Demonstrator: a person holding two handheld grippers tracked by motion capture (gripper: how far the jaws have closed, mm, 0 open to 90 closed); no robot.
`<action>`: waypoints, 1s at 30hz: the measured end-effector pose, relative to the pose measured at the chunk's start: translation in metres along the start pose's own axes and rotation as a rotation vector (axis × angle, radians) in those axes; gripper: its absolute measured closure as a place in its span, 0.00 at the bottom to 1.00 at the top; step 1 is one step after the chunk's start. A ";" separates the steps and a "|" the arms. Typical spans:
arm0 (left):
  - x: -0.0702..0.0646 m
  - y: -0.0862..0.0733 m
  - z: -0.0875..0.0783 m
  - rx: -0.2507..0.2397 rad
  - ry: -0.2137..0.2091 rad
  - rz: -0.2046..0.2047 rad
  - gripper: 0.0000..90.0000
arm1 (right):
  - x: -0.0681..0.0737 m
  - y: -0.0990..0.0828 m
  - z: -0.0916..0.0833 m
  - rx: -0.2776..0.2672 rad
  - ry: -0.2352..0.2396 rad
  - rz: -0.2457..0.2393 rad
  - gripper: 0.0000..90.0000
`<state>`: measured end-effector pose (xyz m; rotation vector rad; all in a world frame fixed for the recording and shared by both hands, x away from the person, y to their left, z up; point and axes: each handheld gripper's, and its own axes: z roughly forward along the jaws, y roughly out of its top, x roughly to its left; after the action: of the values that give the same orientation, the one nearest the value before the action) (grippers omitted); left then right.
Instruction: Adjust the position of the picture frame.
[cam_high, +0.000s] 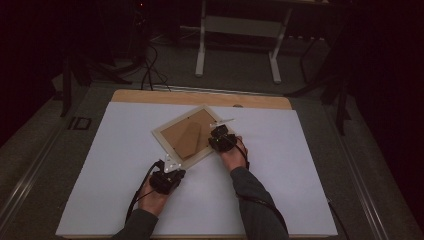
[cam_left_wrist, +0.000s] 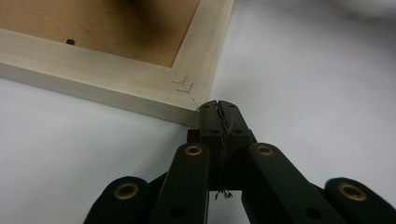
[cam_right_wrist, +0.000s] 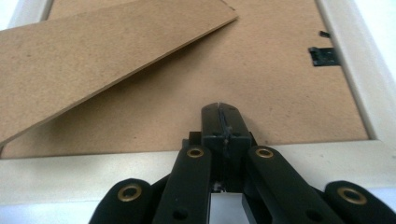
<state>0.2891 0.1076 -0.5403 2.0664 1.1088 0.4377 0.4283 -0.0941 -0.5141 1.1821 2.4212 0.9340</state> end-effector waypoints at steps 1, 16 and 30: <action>0.000 0.000 0.000 0.001 0.000 0.000 1.00 | 0.001 0.000 0.000 -0.001 -0.004 0.000 1.00; 0.012 -0.001 -0.005 0.002 0.035 -0.035 1.00 | 0.005 -0.012 -0.011 0.012 0.067 0.007 1.00; 0.025 -0.003 -0.011 -0.011 0.063 -0.090 1.00 | 0.011 -0.021 -0.020 0.027 0.116 -0.016 1.00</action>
<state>0.2952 0.1342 -0.5358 1.9967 1.2288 0.4664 0.3987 -0.1034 -0.5133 1.1458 2.5375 0.9936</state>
